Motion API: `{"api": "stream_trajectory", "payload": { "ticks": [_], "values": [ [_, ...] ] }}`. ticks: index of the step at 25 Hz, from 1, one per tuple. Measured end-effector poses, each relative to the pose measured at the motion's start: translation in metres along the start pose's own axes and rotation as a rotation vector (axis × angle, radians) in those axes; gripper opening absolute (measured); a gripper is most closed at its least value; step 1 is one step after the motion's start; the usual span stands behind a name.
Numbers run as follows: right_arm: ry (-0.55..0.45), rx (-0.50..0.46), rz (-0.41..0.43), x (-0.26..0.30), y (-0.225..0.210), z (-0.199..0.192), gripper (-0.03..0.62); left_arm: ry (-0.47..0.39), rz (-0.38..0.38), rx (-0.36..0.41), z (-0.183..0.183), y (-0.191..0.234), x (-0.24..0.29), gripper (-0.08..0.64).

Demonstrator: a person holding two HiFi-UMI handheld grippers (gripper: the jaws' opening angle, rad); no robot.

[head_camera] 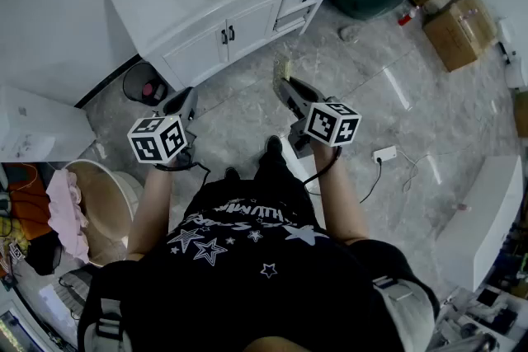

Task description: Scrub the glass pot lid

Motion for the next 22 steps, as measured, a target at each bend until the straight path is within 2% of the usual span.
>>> {"api": "stream_trajectory", "payload": {
  "ticks": [11,18,22],
  "values": [
    [0.016,-0.007,0.004,-0.003,0.014,-0.02,0.061,0.021,-0.007,-0.008,-0.012,0.005,-0.004,0.012],
    [0.037,-0.006,0.0,0.001,0.022,-0.042,0.061,0.064,-0.006,-0.058,-0.039,0.018,-0.015,0.012],
    [0.037,0.007,-0.002,0.004,0.023,-0.046,0.061,0.064,-0.004,-0.071,-0.039,0.028,-0.019,0.012]
  ]
}}
Point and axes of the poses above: the fingertips, and each gripper's own axes: x forward along the fingers, y to its left, z out of its top, the point moved 1 cm from there along -x, backward along the fingers, and after that the axes turned 7 degrees about -y, right-handed, at the moved point
